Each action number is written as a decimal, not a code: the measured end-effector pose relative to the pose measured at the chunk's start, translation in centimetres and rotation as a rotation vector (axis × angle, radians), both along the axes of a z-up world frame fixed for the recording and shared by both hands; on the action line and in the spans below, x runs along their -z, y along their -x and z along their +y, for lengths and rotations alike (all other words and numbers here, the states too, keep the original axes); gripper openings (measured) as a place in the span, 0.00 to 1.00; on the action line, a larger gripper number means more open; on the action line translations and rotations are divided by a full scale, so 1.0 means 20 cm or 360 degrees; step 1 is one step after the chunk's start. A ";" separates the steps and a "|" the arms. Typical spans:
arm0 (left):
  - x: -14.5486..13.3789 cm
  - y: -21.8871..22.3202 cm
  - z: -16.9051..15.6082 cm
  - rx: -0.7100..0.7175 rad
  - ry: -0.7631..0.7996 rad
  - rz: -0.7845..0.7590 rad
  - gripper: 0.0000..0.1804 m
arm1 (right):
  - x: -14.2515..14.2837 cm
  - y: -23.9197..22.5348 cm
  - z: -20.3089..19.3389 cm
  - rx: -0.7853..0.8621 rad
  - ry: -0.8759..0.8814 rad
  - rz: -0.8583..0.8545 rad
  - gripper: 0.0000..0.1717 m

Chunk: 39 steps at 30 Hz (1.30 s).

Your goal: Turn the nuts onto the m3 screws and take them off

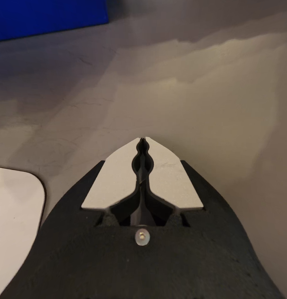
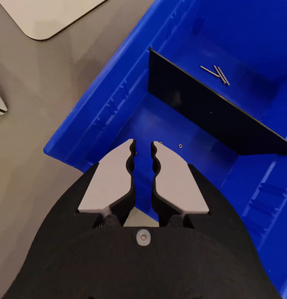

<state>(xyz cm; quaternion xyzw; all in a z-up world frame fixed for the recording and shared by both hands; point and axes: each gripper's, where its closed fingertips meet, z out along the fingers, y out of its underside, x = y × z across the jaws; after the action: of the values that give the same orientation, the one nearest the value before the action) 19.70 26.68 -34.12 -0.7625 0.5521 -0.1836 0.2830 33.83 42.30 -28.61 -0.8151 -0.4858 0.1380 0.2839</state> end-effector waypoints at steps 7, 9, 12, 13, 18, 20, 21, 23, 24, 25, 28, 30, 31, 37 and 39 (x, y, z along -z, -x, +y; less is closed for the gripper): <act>-0.08 0.04 0.00 -0.0042 -0.0017 -0.0122 0.00 | -0.21 -0.03 -0.07 0.0029 -0.0204 0.0053 0.13; -0.11 0.07 -0.01 -0.0060 -0.0008 -0.0148 0.00 | -0.28 -0.01 -0.13 0.0005 -0.0267 0.0074 0.12; -0.13 0.10 -0.02 -0.0108 -0.0008 -0.0123 0.04 | -0.35 0.02 -0.24 -0.0042 -0.0310 0.0108 0.10; -0.11 0.10 -0.03 -0.0118 -0.0010 -0.0082 0.09 | -0.35 0.03 -0.27 -0.0058 -0.0309 0.0117 0.10; -0.10 0.17 -0.15 -0.0041 0.0079 0.0014 0.18 | -0.35 0.11 -0.41 -0.0152 -0.0294 0.0163 0.09; -0.07 0.23 -0.19 -0.0004 0.0052 0.0120 0.16 | -0.33 0.13 -0.46 -0.0196 -0.0264 0.0166 0.08; -0.05 0.26 -0.20 0.0011 0.0042 0.0176 0.14 | -0.32 0.15 -0.48 -0.0214 -0.0260 0.0169 0.08; 0.00 0.28 -0.24 0.0050 0.0084 0.0246 0.11 | -0.32 0.17 -0.51 -0.0247 -0.0256 0.0183 0.07; 0.00 0.28 -0.26 0.0086 0.0103 0.0241 0.07 | -0.32 0.18 -0.52 -0.0259 -0.0251 0.0190 0.07; 0.00 0.27 -0.28 0.0101 0.0112 0.0232 0.03 | -0.32 0.20 -0.53 -0.0270 -0.0247 0.0198 0.07; 0.01 0.28 -0.28 0.0099 0.0085 0.0239 0.01 | -0.31 0.24 -0.58 -0.0322 -0.0221 0.0223 0.07; 0.00 0.28 -0.26 0.0067 0.0067 0.0210 0.01 | -0.31 0.29 -0.63 -0.0379 -0.0192 0.0262 0.06; 0.00 0.28 -0.26 0.0050 0.0066 0.0189 0.01 | -0.31 0.32 -0.66 -0.0409 -0.0174 0.0285 0.06; -0.17 0.23 -0.21 -0.0080 -0.0027 -0.0250 0.01 | -0.29 0.60 -0.87 -0.0587 -0.0015 0.0621 0.10; -0.31 0.20 -0.20 -0.0090 -0.0053 -0.0542 0.01 | -0.30 0.69 -0.92 -0.0608 0.0054 0.0805 0.12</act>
<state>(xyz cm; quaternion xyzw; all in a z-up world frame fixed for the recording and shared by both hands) 15.72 22.59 -27.86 -0.7308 0.4773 -0.2929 0.3903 20.04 23.85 -22.69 -0.6536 -0.5416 0.3952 0.3511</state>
